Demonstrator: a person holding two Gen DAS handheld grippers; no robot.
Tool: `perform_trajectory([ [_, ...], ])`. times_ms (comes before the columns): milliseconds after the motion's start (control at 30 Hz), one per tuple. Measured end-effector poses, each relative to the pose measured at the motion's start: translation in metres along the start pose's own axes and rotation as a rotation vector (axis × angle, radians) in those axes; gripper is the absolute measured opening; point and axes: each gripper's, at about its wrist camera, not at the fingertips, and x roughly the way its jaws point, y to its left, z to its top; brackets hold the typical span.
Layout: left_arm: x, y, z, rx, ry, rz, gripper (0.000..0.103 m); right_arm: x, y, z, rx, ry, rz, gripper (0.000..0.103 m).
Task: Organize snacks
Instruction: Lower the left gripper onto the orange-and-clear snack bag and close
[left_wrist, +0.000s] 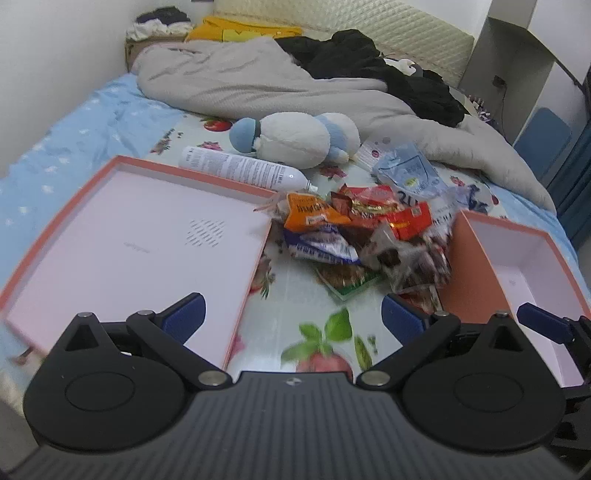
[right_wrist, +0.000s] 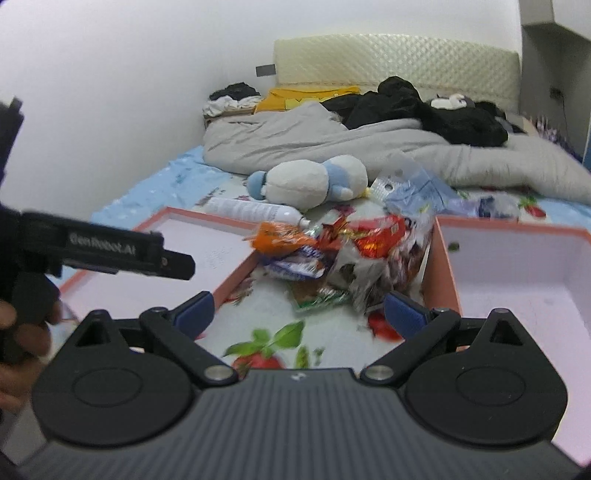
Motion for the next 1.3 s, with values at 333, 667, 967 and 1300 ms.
perform_trajectory([
  [333,0.121,0.015,0.07,-0.012,0.062,-0.044,0.099,0.115,-0.016,0.026,-0.193,0.148,-0.083,0.077],
  [667,0.191,0.005,0.114,0.252,0.161,-0.095,0.094,0.172,-0.012,0.045,-0.397,0.312,-0.09,0.064],
  [967,0.228,0.005,0.119,0.41,0.247,-0.138,0.087,0.199,-0.001,0.033,-0.618,0.446,-0.09,0.064],
  [1300,0.258,-0.004,0.12,0.505,0.322,-0.193,0.086,0.228,-0.003,0.025,-0.714,0.537,-0.064,0.066],
])
